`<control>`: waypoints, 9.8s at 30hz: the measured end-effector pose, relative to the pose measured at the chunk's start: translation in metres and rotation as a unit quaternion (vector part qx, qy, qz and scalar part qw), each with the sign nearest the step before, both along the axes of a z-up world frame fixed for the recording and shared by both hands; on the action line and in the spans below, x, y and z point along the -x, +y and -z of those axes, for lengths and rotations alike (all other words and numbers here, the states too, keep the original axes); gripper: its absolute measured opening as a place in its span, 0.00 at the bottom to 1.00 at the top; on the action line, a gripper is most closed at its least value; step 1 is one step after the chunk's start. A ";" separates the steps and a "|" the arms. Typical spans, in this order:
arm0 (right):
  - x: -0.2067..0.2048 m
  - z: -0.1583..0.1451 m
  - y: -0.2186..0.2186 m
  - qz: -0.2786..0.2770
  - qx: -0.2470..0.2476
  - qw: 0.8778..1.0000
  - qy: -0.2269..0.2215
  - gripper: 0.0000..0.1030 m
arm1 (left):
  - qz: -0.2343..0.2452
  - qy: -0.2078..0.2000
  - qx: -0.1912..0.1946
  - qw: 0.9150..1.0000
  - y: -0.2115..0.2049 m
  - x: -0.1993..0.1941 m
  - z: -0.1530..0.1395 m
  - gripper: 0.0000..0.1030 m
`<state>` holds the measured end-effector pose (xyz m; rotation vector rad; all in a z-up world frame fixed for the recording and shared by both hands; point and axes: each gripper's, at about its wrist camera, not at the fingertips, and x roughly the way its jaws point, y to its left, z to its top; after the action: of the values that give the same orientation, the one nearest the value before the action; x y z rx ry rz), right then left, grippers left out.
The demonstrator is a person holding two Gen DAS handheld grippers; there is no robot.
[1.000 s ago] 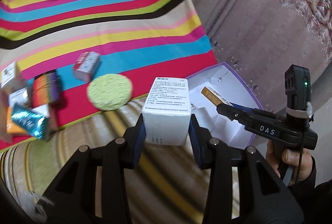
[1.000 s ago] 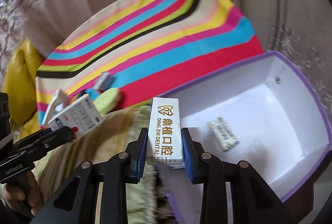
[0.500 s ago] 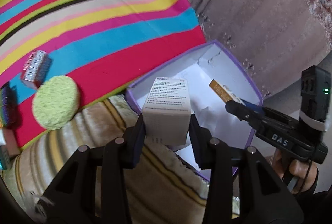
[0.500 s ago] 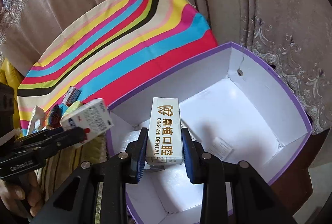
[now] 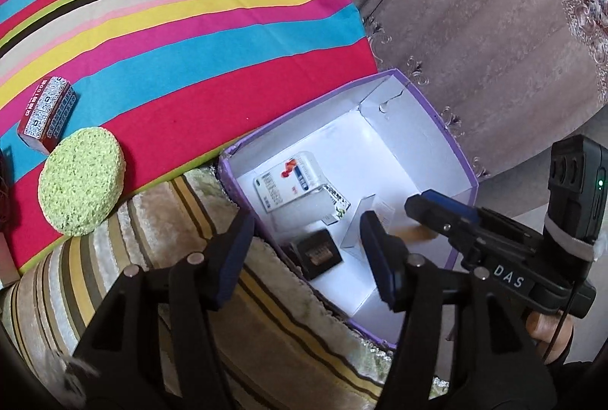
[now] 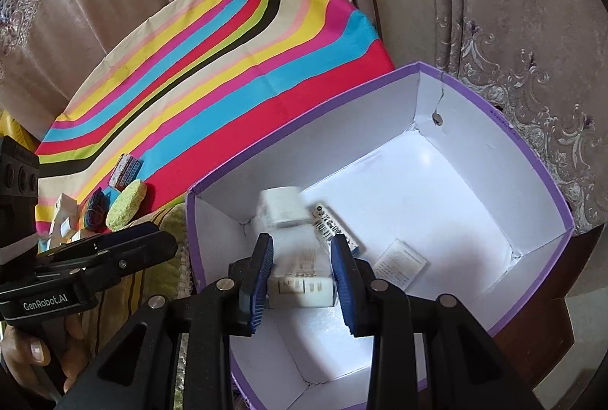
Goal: Organize objects
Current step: 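Carry both boxes into the open white box and release them, then withdraw both grippers from the white box back toward the cloth, then grasp the teal foil packet with the left gripper while the right grasps a white cylindrical bottle, then carry the packet and bottle over the white box and open both grippers, then move both grippers back over the boxes on the cloth, then grasp the JIYIN MUSIC box with the left gripper while the right grasps the red QR-code box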
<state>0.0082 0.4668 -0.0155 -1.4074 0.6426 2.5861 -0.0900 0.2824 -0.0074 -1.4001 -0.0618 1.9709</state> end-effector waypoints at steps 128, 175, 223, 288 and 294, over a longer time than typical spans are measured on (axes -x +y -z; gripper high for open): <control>0.156 -0.009 -0.371 -0.279 -0.109 0.954 0.027 0.64 | -0.480 0.103 -0.024 0.871 -0.380 -0.072 0.000 0.74; 0.084 -0.037 -0.266 -0.216 -0.117 0.968 0.050 0.46 | -0.342 0.151 0.047 0.926 -0.279 -0.042 -0.029 0.74; -0.017 -0.017 0.008 0.096 -0.113 0.989 -0.007 0.47 | 0.041 0.134 0.031 0.990 0.028 -0.033 -0.031 0.79; 0.146 -0.031 -0.208 -0.161 -0.084 0.982 0.051 0.83 | -0.360 0.207 0.045 0.909 -0.267 0.051 -0.037 0.71; 0.166 -0.021 -0.220 -0.168 -0.080 0.982 0.036 0.83 | -0.360 0.184 0.046 0.913 -0.271 0.066 -0.025 0.67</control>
<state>-0.1577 0.2469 0.0056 -1.4850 0.2087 2.8774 -0.1558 0.0112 0.0174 -1.1165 -0.3599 2.8544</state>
